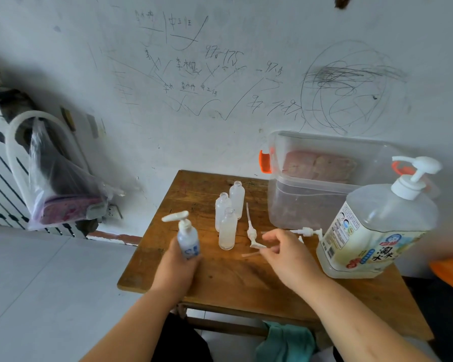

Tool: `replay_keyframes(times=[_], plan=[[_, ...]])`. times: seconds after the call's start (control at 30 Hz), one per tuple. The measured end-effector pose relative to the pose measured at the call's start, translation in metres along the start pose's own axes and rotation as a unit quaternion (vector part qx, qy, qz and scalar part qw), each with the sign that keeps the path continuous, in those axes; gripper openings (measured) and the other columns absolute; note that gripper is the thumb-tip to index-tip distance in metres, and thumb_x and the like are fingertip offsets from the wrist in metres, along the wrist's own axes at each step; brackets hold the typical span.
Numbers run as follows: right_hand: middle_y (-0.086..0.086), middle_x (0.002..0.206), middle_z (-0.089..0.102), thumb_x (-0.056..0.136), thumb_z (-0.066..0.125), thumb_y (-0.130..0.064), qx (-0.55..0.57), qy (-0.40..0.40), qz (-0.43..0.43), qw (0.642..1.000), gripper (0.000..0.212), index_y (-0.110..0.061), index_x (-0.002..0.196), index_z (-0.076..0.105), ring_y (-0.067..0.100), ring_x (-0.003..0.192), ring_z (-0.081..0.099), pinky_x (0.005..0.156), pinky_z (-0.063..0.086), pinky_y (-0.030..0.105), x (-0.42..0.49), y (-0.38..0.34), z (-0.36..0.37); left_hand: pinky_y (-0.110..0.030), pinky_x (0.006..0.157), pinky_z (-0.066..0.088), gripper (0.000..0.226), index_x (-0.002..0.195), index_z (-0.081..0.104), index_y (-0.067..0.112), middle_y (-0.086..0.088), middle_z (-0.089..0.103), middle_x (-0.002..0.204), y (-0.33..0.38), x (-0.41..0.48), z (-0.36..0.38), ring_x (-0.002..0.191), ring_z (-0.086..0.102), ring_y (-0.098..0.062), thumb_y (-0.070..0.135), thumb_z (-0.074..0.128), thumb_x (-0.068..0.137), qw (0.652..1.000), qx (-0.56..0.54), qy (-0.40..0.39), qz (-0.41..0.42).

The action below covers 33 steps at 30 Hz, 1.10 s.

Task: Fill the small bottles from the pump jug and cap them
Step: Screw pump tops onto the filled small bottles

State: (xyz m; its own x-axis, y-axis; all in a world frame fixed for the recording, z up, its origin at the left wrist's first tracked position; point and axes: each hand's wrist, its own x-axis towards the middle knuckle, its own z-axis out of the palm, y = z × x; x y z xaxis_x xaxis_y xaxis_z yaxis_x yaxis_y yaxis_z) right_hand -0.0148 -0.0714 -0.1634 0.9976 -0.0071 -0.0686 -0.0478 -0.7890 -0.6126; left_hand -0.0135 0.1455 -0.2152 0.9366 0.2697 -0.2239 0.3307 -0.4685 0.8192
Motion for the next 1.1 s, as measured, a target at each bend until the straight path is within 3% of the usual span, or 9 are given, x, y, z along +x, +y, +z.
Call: replay_keyframes(times=[0.1,0.23,0.43,0.5,0.63,0.7,0.83,0.93,1.1], plan=[[-0.003,0.131,0.055,0.096,0.052,-0.027,-0.044,0.037,0.060,0.997,0.033,-0.025,0.128,0.048,0.013,0.113,0.057,0.089,0.051,0.025,0.008,0.018,-0.001,-0.044,0.100,0.045,0.057,0.142,0.036,0.016,-0.007,0.056,0.131,-0.001,0.010,-0.013,0.120,0.053,-0.028,0.019,0.064,0.092,0.999,-0.019,0.028,-0.011],[0.002,0.127,0.059,0.100,0.043,-0.030,-0.090,0.017,0.099,0.991,0.037,-0.027,0.136,0.037,0.016,0.104,0.062,0.068,0.048,0.018,0.017,0.032,0.000,-0.044,0.101,0.044,0.047,0.139,0.039,0.014,-0.007,0.055,0.132,0.006,0.018,-0.014,0.121,0.052,-0.027,0.018,0.058,0.096,0.999,-0.009,0.031,-0.004],[0.009,0.145,0.038,0.097,0.042,-0.043,-0.158,-0.028,0.101,0.982,0.052,-0.030,0.145,0.027,0.026,0.130,0.045,0.098,0.046,0.034,0.028,0.040,0.011,-0.042,0.098,0.047,0.055,0.140,0.041,0.016,-0.005,0.054,0.130,0.010,0.018,-0.004,0.119,0.054,-0.025,0.017,0.065,0.091,0.998,-0.040,0.050,0.011],[0.009,0.141,0.041,0.096,0.044,-0.045,-0.171,-0.012,0.102,0.980,0.050,-0.029,0.142,0.032,0.026,0.126,0.048,0.096,0.048,0.034,0.029,0.040,0.013,-0.043,0.098,0.048,0.061,0.142,0.039,0.018,-0.003,0.053,0.131,0.006,0.014,-0.001,0.121,0.053,-0.026,0.018,0.068,0.088,0.995,-0.058,0.078,0.005],[0.004,0.122,0.052,0.095,0.046,-0.045,-0.161,0.012,0.102,0.982,0.039,-0.028,0.129,0.042,0.019,0.102,0.058,0.076,0.053,0.026,0.030,0.041,0.016,-0.046,0.105,0.045,0.071,0.146,0.034,0.017,-0.004,0.045,0.143,-0.004,0.008,0.000,0.129,0.047,-0.025,0.019,0.071,0.086,0.988,-0.060,0.138,-0.024],[0.003,0.118,0.053,0.094,0.047,-0.046,-0.172,0.015,0.111,0.979,0.038,-0.026,0.126,0.044,0.018,0.098,0.058,0.073,0.053,0.027,0.029,0.041,0.016,-0.042,0.101,0.047,0.063,0.140,0.039,0.015,-0.005,0.047,0.136,-0.005,0.003,0.000,0.123,0.050,-0.023,0.015,0.071,0.085,0.980,-0.068,0.187,-0.028],[0.005,0.122,0.054,0.093,0.049,-0.047,-0.213,0.027,0.117,0.970,0.047,-0.019,0.130,0.044,0.022,0.108,0.057,0.078,0.052,0.030,0.030,0.041,0.016,-0.024,0.078,0.043,0.034,0.121,0.049,0.013,-0.004,0.052,0.115,-0.003,-0.015,0.004,0.099,0.054,-0.019,0.013,0.063,0.090,0.961,-0.122,0.250,-0.005],[0.004,0.117,0.059,0.092,0.054,-0.042,-0.226,0.036,0.121,0.966,0.045,-0.017,0.128,0.044,0.022,0.103,0.060,0.071,0.051,0.029,0.033,0.040,0.014,-0.013,0.069,0.040,0.022,0.112,0.052,0.015,-0.005,0.057,0.110,0.000,-0.027,0.012,0.091,0.055,-0.016,0.009,0.060,0.092,0.964,-0.128,0.228,0.054],[0.000,0.113,0.062,0.093,0.056,-0.033,-0.202,0.050,0.117,0.971,0.041,-0.020,0.130,0.043,0.019,0.096,0.062,0.060,0.048,0.026,0.033,0.043,0.009,-0.021,0.077,0.051,0.033,0.117,0.047,0.033,0.009,0.058,0.113,0.022,-0.023,0.031,0.100,0.057,-0.009,0.021,0.064,0.092,0.990,-0.051,0.091,0.096]])
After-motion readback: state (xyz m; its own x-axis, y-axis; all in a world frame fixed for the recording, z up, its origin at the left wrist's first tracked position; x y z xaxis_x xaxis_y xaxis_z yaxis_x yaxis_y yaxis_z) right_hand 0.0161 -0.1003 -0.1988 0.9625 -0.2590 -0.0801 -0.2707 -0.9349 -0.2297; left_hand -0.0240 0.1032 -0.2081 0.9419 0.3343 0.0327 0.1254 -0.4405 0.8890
